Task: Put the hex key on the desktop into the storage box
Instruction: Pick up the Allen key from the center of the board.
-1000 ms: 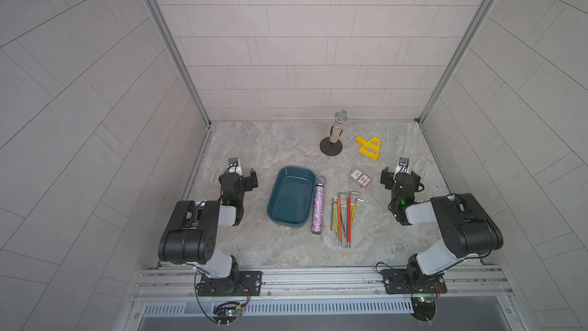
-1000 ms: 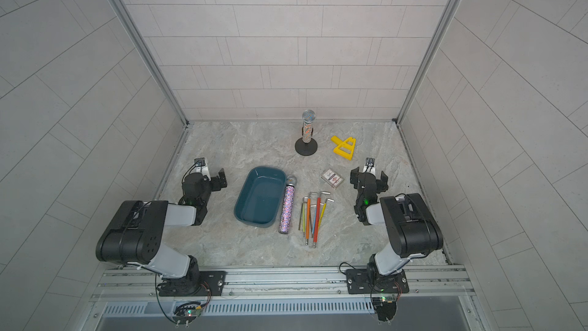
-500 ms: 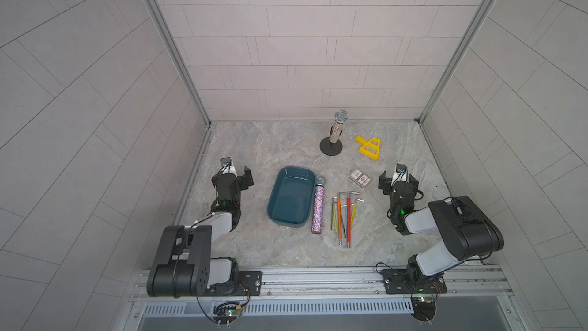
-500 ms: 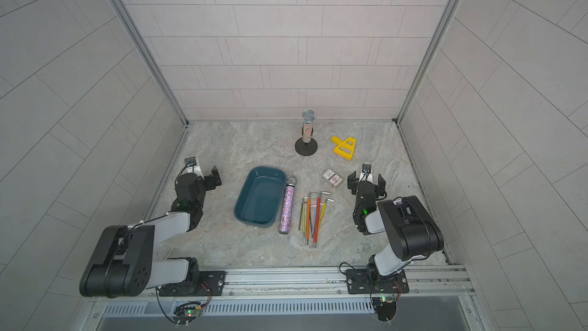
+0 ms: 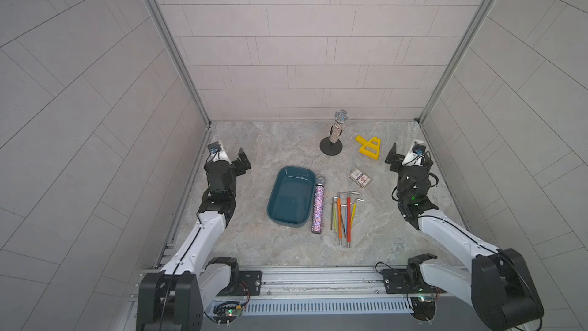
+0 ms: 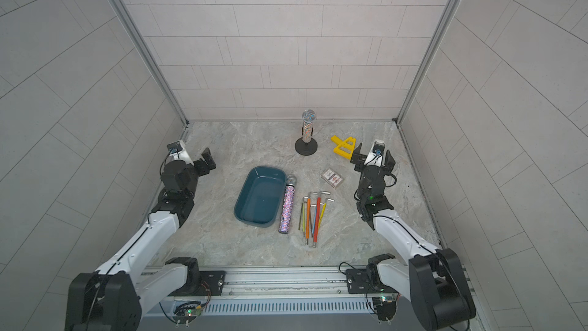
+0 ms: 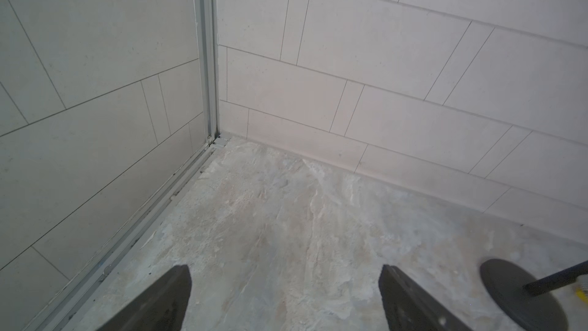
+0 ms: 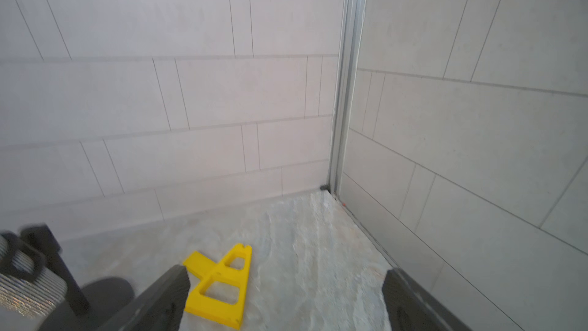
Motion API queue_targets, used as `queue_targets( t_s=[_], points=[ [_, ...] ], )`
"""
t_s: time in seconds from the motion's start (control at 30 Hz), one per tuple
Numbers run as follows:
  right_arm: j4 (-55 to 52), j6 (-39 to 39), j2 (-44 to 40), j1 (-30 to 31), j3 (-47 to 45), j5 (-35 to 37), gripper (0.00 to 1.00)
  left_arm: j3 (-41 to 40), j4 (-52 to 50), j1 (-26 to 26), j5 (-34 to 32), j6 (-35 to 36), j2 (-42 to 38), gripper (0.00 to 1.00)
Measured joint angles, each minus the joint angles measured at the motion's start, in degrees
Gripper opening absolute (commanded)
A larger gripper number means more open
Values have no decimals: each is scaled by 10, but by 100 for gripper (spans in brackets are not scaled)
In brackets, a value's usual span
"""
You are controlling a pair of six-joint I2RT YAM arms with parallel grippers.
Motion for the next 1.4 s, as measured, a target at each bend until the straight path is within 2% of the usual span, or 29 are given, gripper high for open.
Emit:
queue_targets(
  t_s=[0.07, 0.1, 0.17, 0.3, 0.43, 0.57, 0.77, 0.87, 0.97, 1.1, 1.4],
  points=[
    [-98, 69, -10, 0, 103, -27, 100, 60, -52, 0, 33, -54, -5, 100],
    [-150, 126, -14, -3, 157, -40, 100, 68, -47, 1, 56, -88, -13, 100],
    [-203, 210, -28, -13, 199, -80, 93, 46, -19, 7, 93, -167, -34, 100],
    [-286, 314, -47, -50, 186, -166, 91, 26, -29, 17, 168, -266, -9, 100],
    [-399, 348, -23, -50, 187, -204, 83, 37, -96, 13, 209, -286, 23, 100],
    [-522, 354, -7, -41, 211, -221, 77, 54, -182, 3, 223, -273, 15, 100],
    [-654, 332, 33, -4, 304, -228, 70, 128, -333, -30, 219, -210, 41, 100],
    [-708, 317, 51, 22, 325, -231, 69, 169, -407, -64, 202, -175, 66, 100],
    [-757, 302, 58, 53, 328, -231, 67, 202, -468, -121, 168, -136, 81, 99],
    [-813, 286, 57, 90, 327, -229, 63, 207, -513, -168, 144, -102, 62, 97],
    [-872, 283, 24, 143, 254, -223, 54, 177, -549, -169, 142, -81, -26, 88]
  ],
)
